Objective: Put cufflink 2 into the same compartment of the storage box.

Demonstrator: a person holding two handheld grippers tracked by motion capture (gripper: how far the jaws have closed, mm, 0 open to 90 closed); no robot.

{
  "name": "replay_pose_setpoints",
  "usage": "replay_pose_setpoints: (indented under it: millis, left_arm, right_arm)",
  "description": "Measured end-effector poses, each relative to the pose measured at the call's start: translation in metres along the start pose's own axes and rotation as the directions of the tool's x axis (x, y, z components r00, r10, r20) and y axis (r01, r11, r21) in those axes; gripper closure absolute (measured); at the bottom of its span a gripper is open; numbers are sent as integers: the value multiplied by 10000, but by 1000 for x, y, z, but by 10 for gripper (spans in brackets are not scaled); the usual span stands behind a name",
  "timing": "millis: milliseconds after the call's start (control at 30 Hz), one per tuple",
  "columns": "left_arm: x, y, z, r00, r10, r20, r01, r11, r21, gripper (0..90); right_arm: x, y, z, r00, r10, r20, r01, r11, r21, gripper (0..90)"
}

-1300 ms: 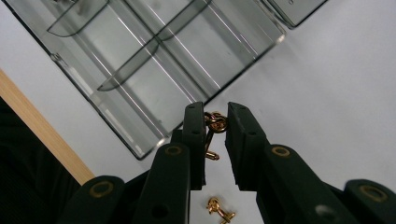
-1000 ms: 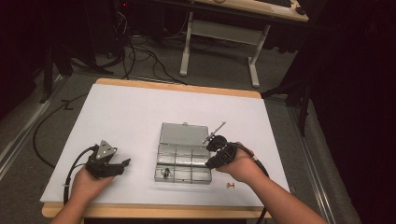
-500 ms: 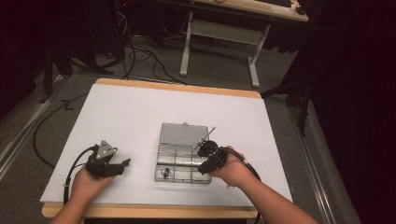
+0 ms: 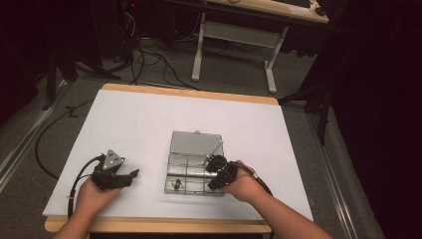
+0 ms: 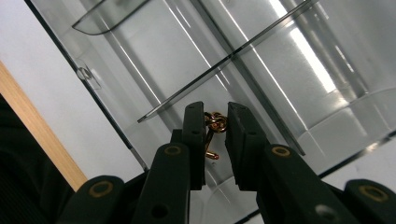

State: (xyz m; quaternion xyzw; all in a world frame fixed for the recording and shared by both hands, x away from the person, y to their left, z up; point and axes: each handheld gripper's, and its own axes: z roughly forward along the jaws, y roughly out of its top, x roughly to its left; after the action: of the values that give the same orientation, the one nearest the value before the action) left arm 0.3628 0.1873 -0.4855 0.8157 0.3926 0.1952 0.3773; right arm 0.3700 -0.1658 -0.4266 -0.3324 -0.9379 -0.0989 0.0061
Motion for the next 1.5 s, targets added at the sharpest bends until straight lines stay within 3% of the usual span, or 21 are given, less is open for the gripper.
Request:
replay_pose_setpoints:
  millis: [1133,1500]
  left_arm:
    - [0,0,0,10000,15,-28,-15,10000,32,318]
    - [0,0,0,10000,35,-75,-35,10000,25,318]
  right_arm:
    - [2,2,10,9999,-15,-107,15,10000,45,745]
    - [-4,-2,-32,9999,139,78,-134,9979,-635,750]
